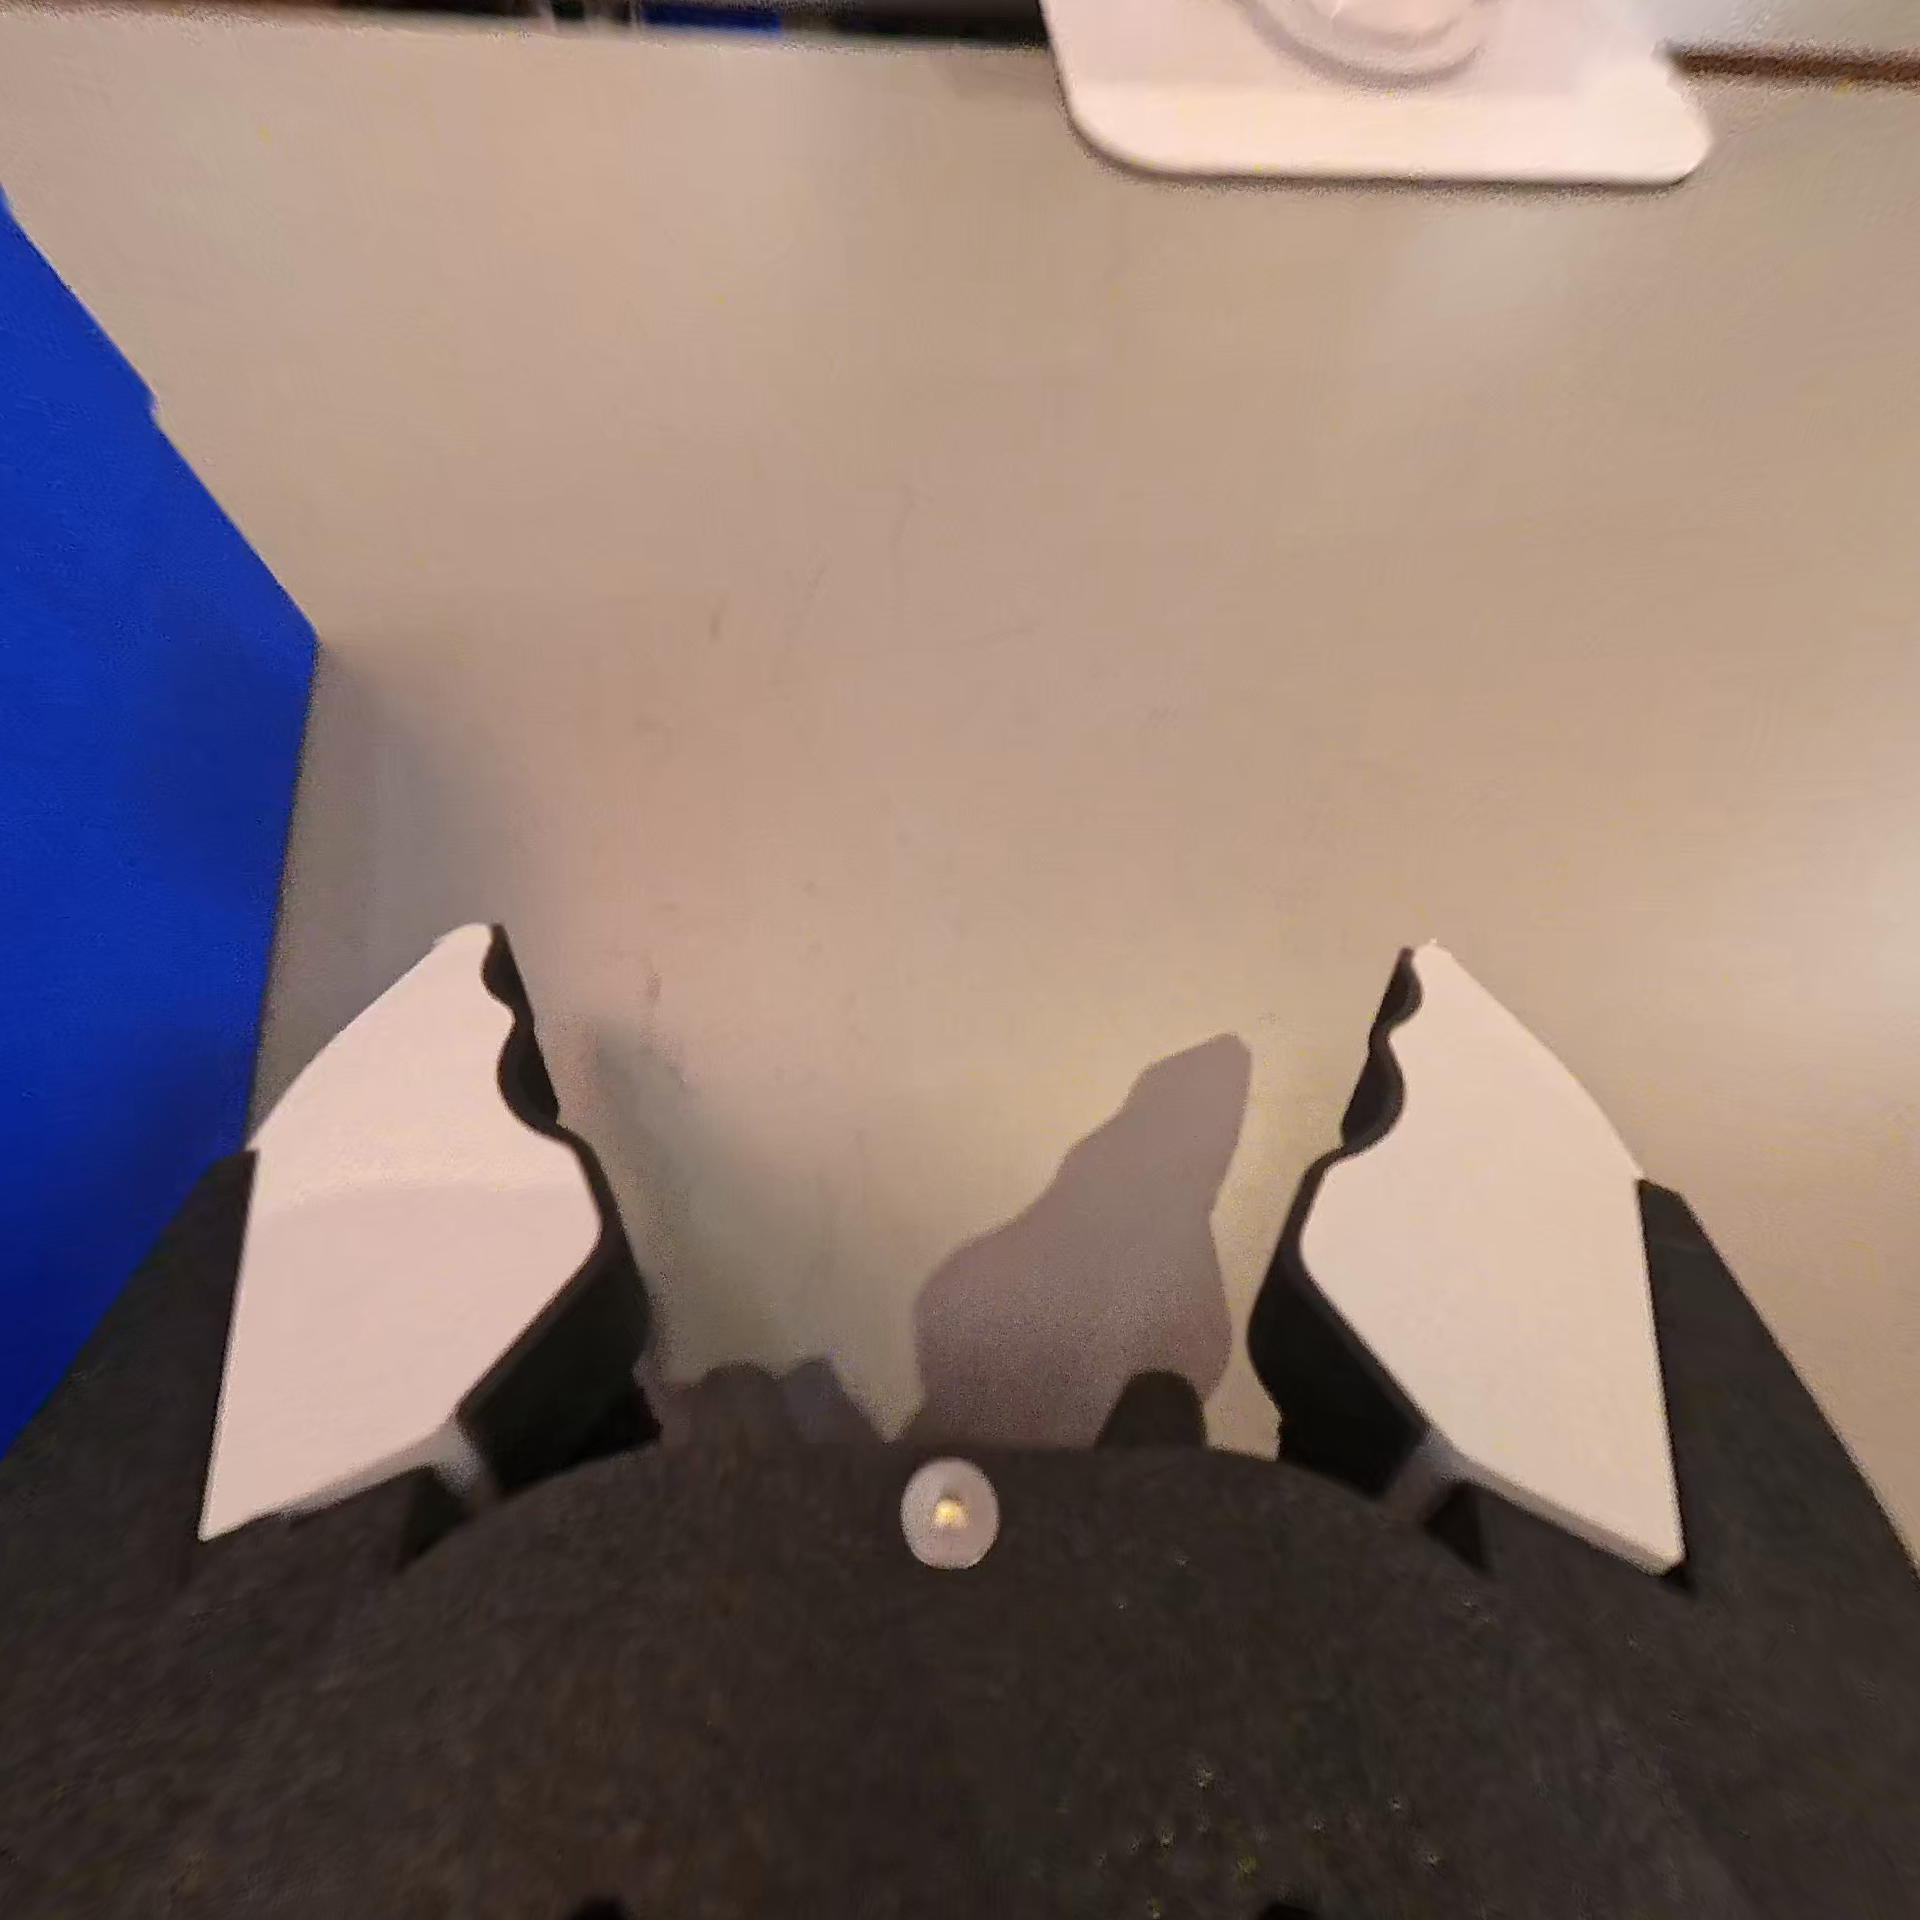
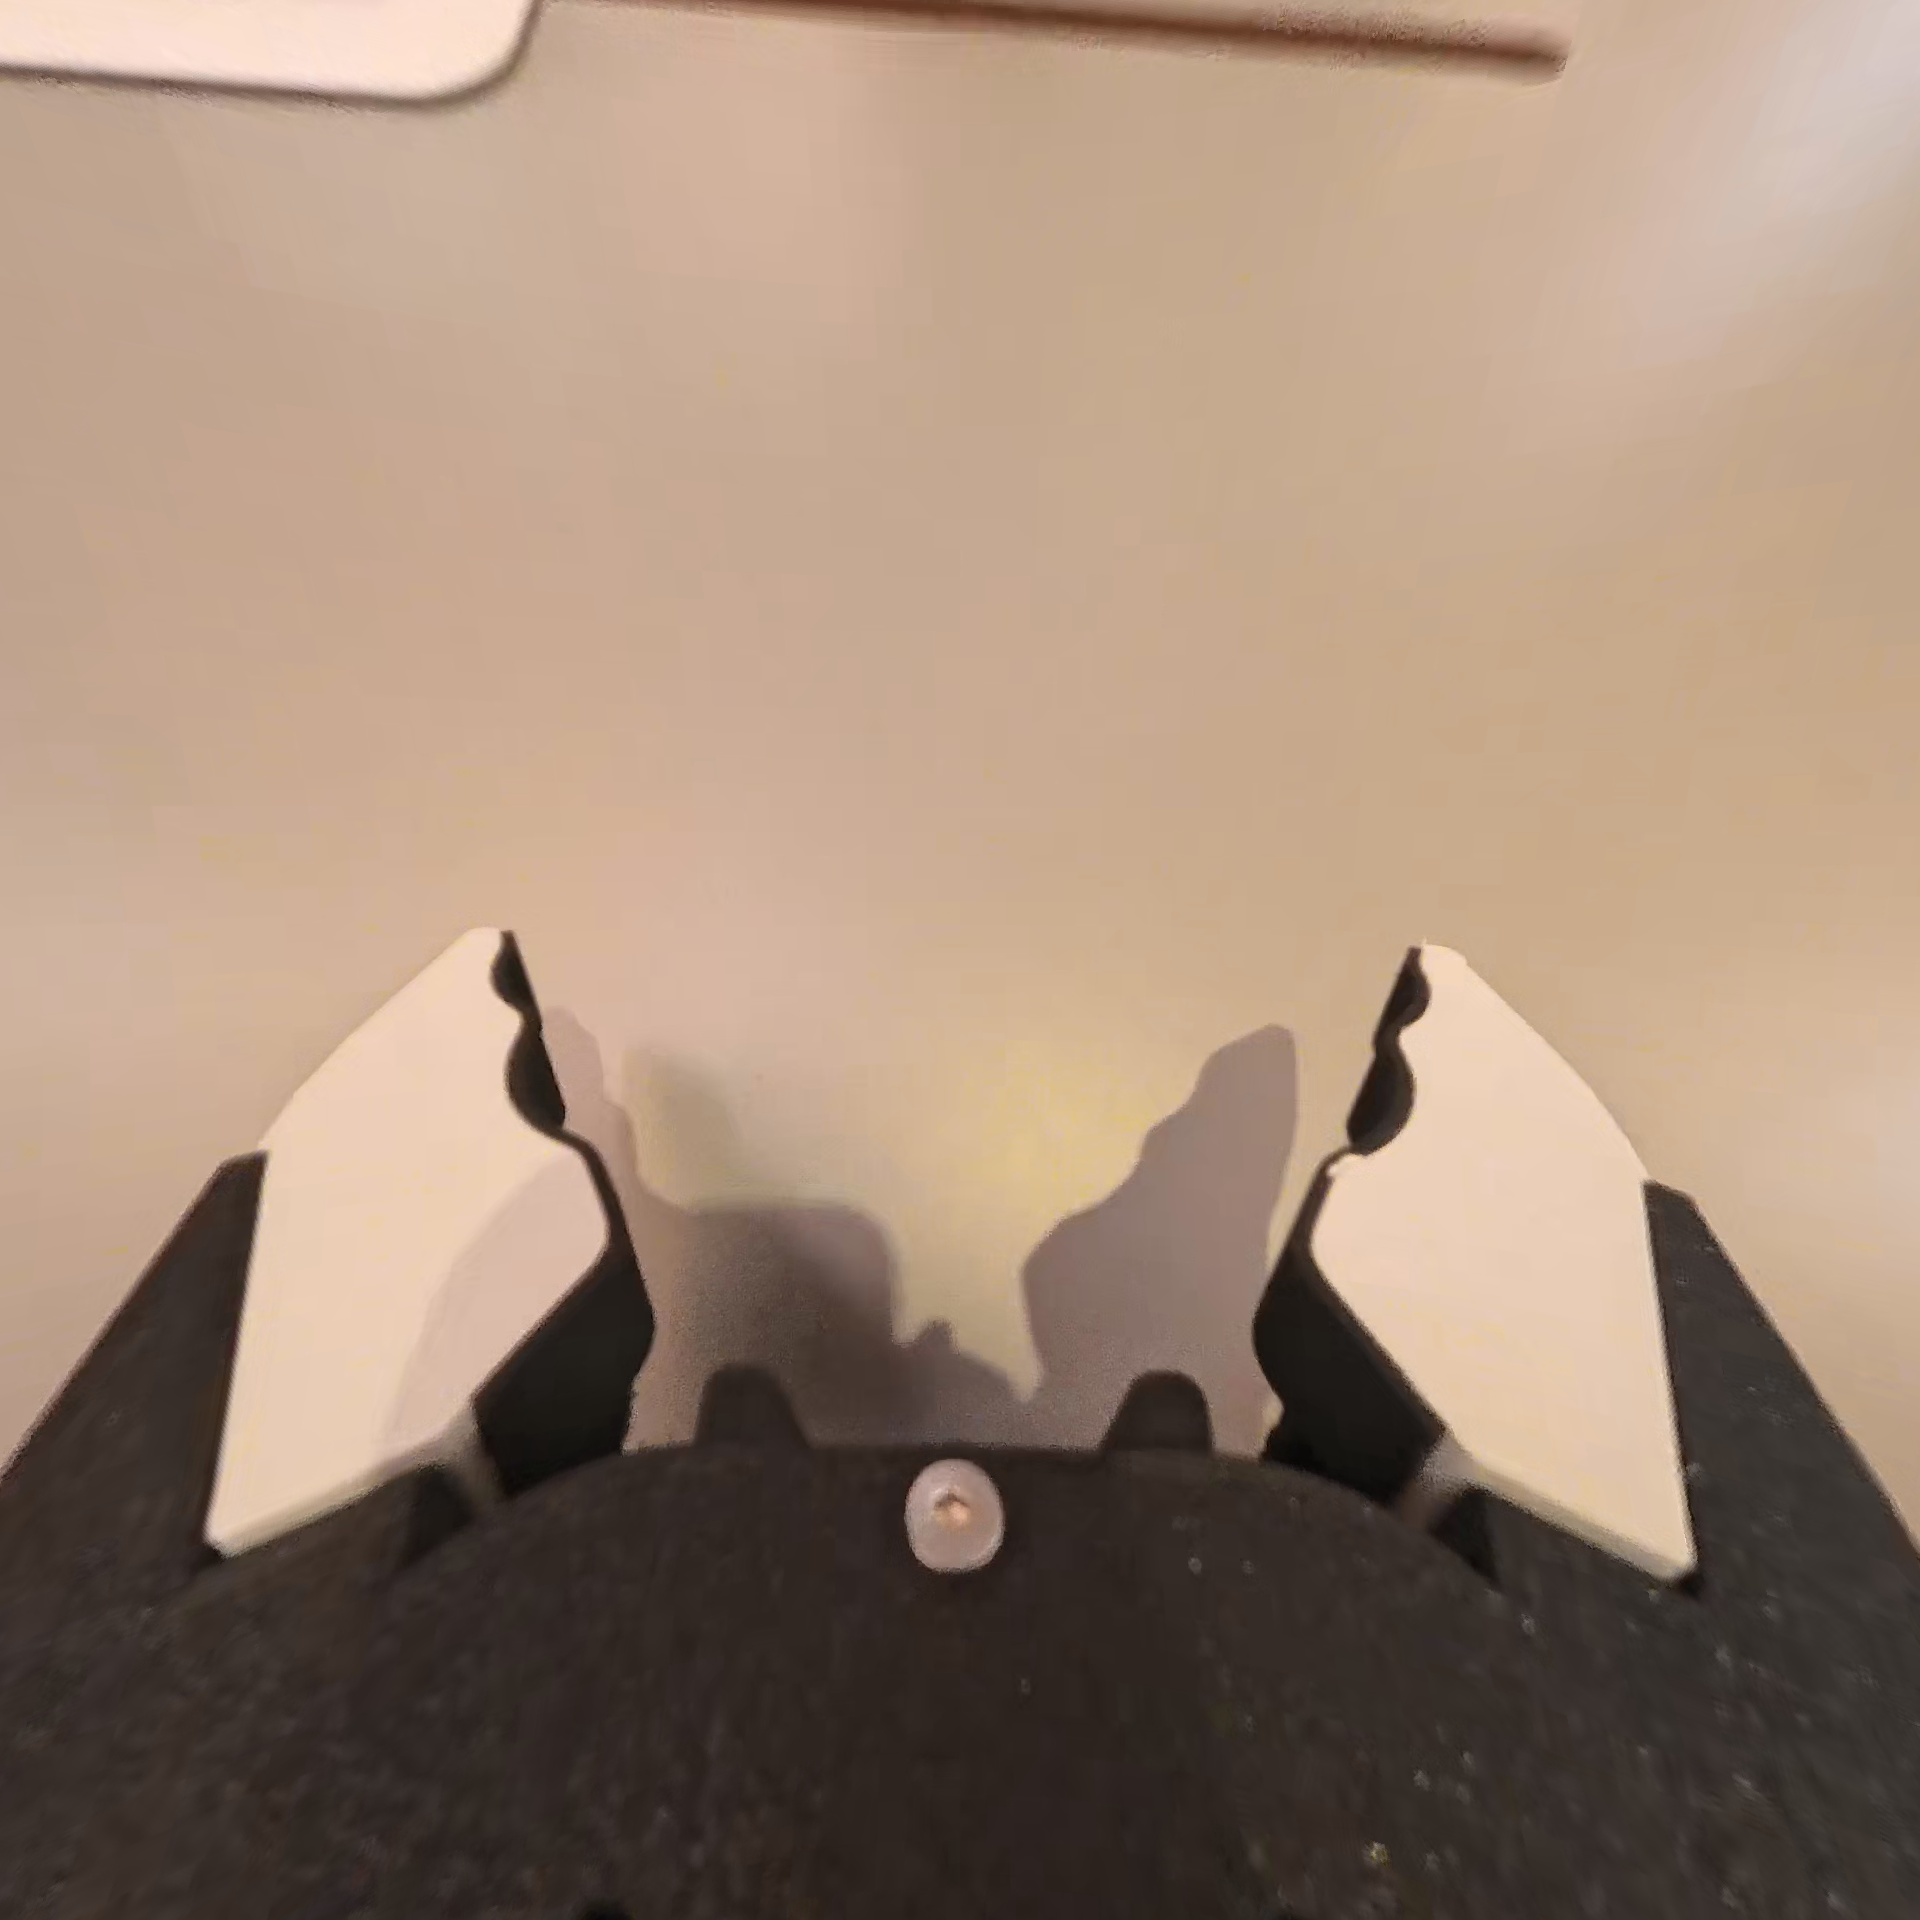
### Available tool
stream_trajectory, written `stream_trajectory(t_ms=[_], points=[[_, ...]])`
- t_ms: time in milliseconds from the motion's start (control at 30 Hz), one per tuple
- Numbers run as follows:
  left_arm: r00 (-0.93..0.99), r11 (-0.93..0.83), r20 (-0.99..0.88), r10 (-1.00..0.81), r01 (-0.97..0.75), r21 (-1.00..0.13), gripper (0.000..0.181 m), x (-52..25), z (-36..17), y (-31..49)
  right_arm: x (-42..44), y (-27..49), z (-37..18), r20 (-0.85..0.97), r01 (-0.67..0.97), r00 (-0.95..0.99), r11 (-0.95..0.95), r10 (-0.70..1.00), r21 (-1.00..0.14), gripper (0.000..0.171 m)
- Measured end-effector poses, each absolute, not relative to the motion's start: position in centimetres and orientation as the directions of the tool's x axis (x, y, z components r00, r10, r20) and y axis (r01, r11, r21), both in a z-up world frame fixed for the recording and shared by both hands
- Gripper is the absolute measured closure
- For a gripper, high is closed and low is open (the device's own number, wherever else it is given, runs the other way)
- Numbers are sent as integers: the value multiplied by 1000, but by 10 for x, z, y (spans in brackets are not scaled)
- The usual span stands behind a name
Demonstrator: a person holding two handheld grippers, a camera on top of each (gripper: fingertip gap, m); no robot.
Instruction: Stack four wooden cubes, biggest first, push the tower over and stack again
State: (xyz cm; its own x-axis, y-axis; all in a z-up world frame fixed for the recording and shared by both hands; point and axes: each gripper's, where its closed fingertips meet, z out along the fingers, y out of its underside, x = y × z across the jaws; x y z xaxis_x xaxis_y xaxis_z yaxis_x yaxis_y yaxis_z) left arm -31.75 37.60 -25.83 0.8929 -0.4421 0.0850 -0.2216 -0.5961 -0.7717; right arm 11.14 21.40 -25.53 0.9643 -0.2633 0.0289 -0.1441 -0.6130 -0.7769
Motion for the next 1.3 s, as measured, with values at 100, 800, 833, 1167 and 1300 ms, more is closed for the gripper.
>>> stream_trajectory(t_ms=[100,800,833,1167,1300], points=[[892,-502,46,-450,-210,-839,34,-317,-236,377,114,211,-230,55,-102,962,-540,-268,-835,25],[846,-216,36,-532,-94,-972,40,-332,-126,350,127,159,-91,116,96,962,-90,-247,-991,26],[848,-203,35,-529,-87,-975,40,-335,-122,349,128,158,-88,110,90,963,-89,-248,-992,26],[864,-89,54,-500,10,-996,43,-360,-94,344,145,139,-66,87,71,928,-56,-362,-996,28],[868,-123,58,-493,-4,-992,39,-374,-94,342,152,134,-67,97,71,921,-81,-377,-994,29]])
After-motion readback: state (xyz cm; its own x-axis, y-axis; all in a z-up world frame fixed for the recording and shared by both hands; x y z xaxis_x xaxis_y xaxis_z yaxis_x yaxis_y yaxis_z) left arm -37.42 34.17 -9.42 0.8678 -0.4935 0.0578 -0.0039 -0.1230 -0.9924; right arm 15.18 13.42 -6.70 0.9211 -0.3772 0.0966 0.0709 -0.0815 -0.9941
